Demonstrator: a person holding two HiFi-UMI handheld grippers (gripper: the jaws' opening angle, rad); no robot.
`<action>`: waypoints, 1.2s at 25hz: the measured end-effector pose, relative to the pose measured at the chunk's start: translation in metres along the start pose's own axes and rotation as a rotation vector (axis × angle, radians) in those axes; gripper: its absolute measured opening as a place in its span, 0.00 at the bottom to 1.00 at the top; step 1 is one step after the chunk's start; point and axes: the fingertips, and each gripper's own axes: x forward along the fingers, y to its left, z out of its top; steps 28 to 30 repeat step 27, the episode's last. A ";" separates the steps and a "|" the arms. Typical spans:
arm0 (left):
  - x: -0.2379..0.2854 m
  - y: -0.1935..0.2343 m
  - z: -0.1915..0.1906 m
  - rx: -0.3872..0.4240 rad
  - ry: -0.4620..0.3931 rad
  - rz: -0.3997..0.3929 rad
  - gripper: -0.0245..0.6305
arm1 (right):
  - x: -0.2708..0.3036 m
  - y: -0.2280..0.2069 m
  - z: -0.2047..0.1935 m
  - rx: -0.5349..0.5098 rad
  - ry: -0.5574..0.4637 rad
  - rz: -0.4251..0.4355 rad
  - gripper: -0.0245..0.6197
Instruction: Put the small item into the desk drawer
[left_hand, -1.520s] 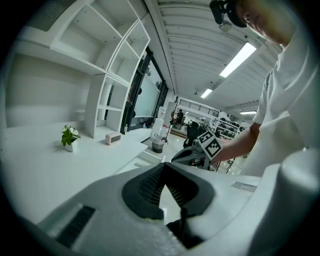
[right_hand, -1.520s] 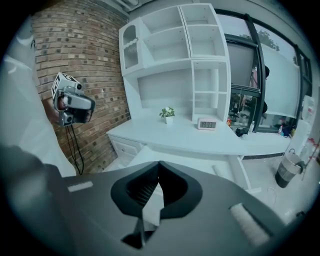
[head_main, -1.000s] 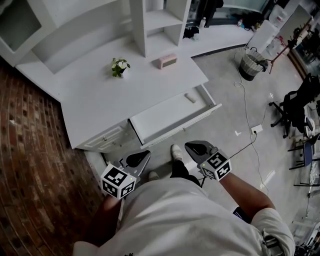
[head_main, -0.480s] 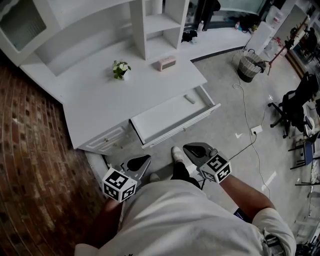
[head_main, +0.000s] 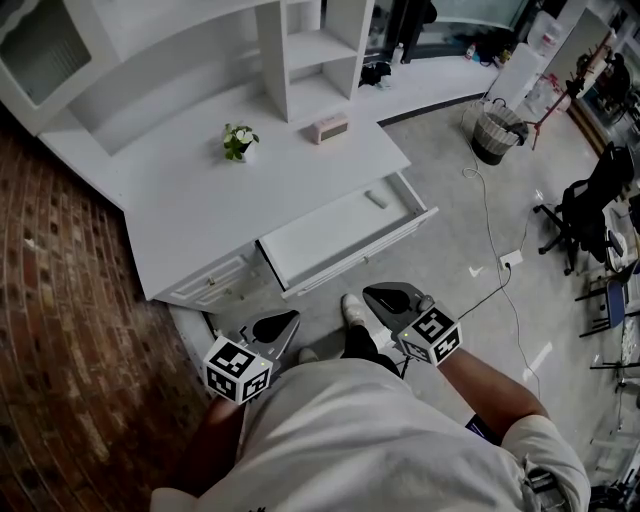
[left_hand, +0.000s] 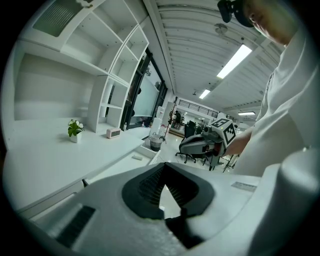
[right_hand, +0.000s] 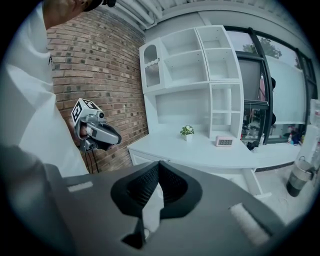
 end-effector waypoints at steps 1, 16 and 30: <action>0.000 0.000 0.001 0.000 -0.001 -0.001 0.05 | 0.000 0.000 0.000 -0.001 0.000 -0.001 0.06; 0.003 0.002 0.000 -0.006 0.003 -0.003 0.05 | 0.004 -0.004 0.000 -0.019 0.010 0.007 0.06; 0.006 0.004 -0.001 -0.011 0.012 0.002 0.05 | 0.010 -0.007 -0.001 -0.025 0.015 0.023 0.06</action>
